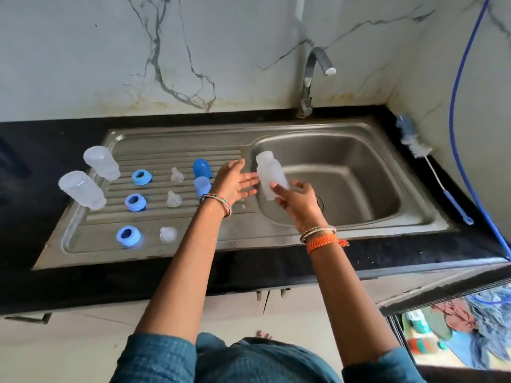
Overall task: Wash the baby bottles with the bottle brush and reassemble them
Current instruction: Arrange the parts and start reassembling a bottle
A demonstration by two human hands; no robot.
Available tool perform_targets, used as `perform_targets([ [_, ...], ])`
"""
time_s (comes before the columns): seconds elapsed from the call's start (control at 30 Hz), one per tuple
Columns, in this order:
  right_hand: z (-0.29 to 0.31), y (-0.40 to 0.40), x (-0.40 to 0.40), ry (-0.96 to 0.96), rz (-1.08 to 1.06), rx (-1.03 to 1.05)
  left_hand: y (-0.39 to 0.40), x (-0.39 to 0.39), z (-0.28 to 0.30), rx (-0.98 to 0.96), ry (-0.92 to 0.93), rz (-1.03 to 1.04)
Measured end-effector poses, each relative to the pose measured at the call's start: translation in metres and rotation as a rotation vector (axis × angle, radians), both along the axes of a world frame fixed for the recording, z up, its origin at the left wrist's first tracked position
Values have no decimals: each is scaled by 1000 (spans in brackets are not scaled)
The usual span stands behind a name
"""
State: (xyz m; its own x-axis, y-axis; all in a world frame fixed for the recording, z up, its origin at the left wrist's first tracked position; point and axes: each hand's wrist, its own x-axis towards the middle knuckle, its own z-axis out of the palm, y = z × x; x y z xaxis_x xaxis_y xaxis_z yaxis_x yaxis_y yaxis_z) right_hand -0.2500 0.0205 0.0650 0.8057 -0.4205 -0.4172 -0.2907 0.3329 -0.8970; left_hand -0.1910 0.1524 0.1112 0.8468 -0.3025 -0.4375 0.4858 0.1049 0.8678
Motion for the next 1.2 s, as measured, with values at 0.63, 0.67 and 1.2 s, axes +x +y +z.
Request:
perform_targets([
  [0.63, -34, 78, -19, 195, 498, -1032, 174, 16, -13, 187, -148, -22],
  [0.67, -32, 76, -21, 192, 511, -996, 178, 17, -11, 182, -152, -6],
  [1.2, -7, 272, 69, -92, 1045, -1381, 282, 12, -53, 316, 104, 563],
])
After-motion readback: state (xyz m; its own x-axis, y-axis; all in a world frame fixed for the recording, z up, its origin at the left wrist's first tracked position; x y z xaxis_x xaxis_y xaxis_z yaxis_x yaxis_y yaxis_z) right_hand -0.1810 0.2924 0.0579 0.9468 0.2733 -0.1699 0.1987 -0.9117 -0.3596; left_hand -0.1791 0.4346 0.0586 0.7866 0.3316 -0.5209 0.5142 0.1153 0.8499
